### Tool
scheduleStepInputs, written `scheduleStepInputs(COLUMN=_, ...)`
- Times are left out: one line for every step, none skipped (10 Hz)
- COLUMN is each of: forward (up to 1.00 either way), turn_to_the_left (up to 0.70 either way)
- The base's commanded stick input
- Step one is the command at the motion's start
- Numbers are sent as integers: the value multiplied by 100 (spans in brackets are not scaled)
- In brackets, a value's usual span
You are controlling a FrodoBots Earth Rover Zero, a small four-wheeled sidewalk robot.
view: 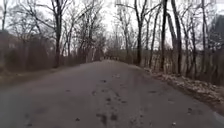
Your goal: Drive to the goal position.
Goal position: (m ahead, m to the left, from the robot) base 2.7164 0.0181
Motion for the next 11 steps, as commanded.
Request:
scheduleStepInputs(forward=100, turn_to_the_left=0)
scheduleStepInputs(forward=100, turn_to_the_left=0)
scheduleStepInputs(forward=100, turn_to_the_left=0)
scheduleStepInputs(forward=100, turn_to_the_left=0)
scheduleStepInputs(forward=100, turn_to_the_left=0)
scheduleStepInputs(forward=100, turn_to_the_left=0)
scheduleStepInputs(forward=100, turn_to_the_left=0)
scheduleStepInputs(forward=100, turn_to_the_left=0)
scheduleStepInputs(forward=100, turn_to_the_left=0)
scheduleStepInputs(forward=100, turn_to_the_left=0)
scheduleStepInputs(forward=100, turn_to_the_left=0)
